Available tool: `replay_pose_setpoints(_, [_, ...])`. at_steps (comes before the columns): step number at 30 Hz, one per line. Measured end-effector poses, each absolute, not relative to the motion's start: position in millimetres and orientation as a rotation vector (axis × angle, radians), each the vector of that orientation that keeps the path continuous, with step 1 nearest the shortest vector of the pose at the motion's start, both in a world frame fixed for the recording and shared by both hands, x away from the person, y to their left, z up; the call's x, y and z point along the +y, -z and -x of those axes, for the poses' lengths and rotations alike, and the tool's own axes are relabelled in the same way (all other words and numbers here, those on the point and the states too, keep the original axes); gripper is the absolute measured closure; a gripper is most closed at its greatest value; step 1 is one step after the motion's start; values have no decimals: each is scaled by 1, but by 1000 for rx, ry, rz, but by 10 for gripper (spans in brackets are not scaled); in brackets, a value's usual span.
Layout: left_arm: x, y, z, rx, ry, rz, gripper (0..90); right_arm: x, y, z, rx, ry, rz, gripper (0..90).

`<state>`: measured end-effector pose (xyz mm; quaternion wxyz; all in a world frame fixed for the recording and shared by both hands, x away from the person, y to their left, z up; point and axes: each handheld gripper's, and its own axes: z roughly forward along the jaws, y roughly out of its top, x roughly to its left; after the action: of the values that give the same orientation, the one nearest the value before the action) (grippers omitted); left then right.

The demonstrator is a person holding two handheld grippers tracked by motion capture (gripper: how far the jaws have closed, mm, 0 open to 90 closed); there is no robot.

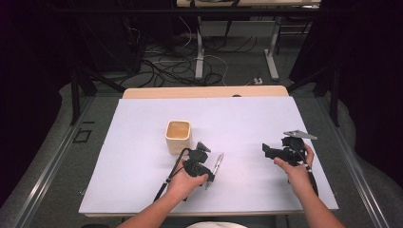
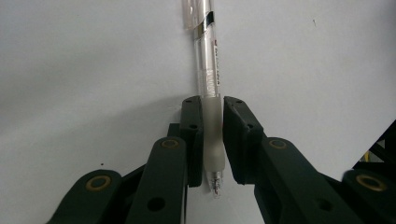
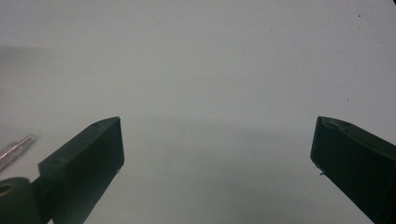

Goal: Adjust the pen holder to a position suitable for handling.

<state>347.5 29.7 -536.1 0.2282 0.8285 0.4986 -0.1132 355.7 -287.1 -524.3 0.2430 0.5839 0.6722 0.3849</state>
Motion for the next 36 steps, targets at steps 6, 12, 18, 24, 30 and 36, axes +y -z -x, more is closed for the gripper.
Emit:
replay_pose_setpoints(6, [30,537,-349,1373,329,-2282,797,-287,525,-356,1841,-1050,-1595,18])
replay_pose_setpoints(12, [31,536,-352,1366,352,-2288,799,-286,525,-356,1849,-1051,-1596,18])
replay_pose_setpoints(18, [32,535,-353,1345,343,-2308,801,-285,524,-355,1851,-1050,-1596,21])
replay_pose_setpoints(24, [40,531,-355,1331,335,-2311,801,-284,524,-355,1865,-1051,-1569,33])
replay_pose_setpoints(30, [50,528,-355,1309,362,-2310,801,-281,523,-354,1885,-1053,-1536,50])
replay_pose_setpoints(36, [58,525,-354,1288,388,-2311,801,-276,520,-353,1921,-1064,-1485,52])
